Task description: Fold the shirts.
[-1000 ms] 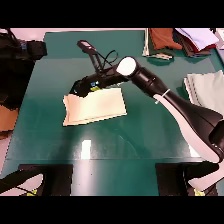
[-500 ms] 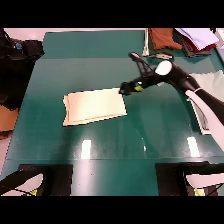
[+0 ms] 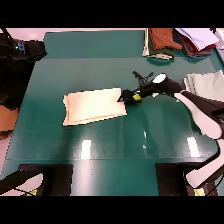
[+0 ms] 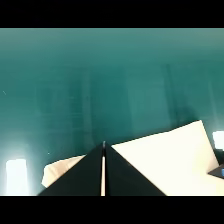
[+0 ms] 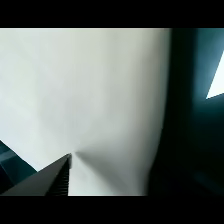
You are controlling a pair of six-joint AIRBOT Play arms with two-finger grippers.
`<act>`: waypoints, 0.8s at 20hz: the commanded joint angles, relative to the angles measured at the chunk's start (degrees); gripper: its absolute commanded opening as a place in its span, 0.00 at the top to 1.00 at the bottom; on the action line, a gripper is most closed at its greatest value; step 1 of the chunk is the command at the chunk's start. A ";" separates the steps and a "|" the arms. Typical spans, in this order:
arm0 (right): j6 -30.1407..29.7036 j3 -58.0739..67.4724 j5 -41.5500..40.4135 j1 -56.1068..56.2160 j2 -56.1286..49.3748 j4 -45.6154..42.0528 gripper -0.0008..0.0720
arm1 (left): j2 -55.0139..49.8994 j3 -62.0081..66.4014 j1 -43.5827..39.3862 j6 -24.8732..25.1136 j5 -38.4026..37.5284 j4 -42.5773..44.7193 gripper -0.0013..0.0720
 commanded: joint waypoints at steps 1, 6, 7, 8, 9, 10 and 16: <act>-0.66 7.08 0.66 5.64 -7.04 5.51 0.39 | -0.02 0.02 0.02 0.44 -0.11 -1.25 0.95; -3.96 16.24 -2.69 8.04 -8.37 4.13 0.97 | -0.04 0.00 -6.32 1.66 2.14 -1.29 0.95; -3.87 17.29 -2.84 7.02 -7.23 2.21 0.97 | -0.04 0.02 -8.31 1.64 3.04 -1.29 0.95; -3.65 17.99 -2.80 5.22 -5.55 -0.13 0.97 | -0.04 0.02 -10.01 1.64 3.45 -1.31 0.95; -3.39 18.10 -2.49 2.95 -3.50 -2.56 0.97 | -0.04 0.02 -11.76 1.64 3.61 -1.31 0.95; -2.82 17.59 -1.77 -0.13 -0.85 -5.40 0.97 | -0.04 0.02 -13.25 1.66 3.63 -1.31 0.95; -0.92 15.43 5.64 -24.20 12.39 -17.70 0.97 | -0.04 0.02 -19.45 1.33 3.78 -1.38 0.95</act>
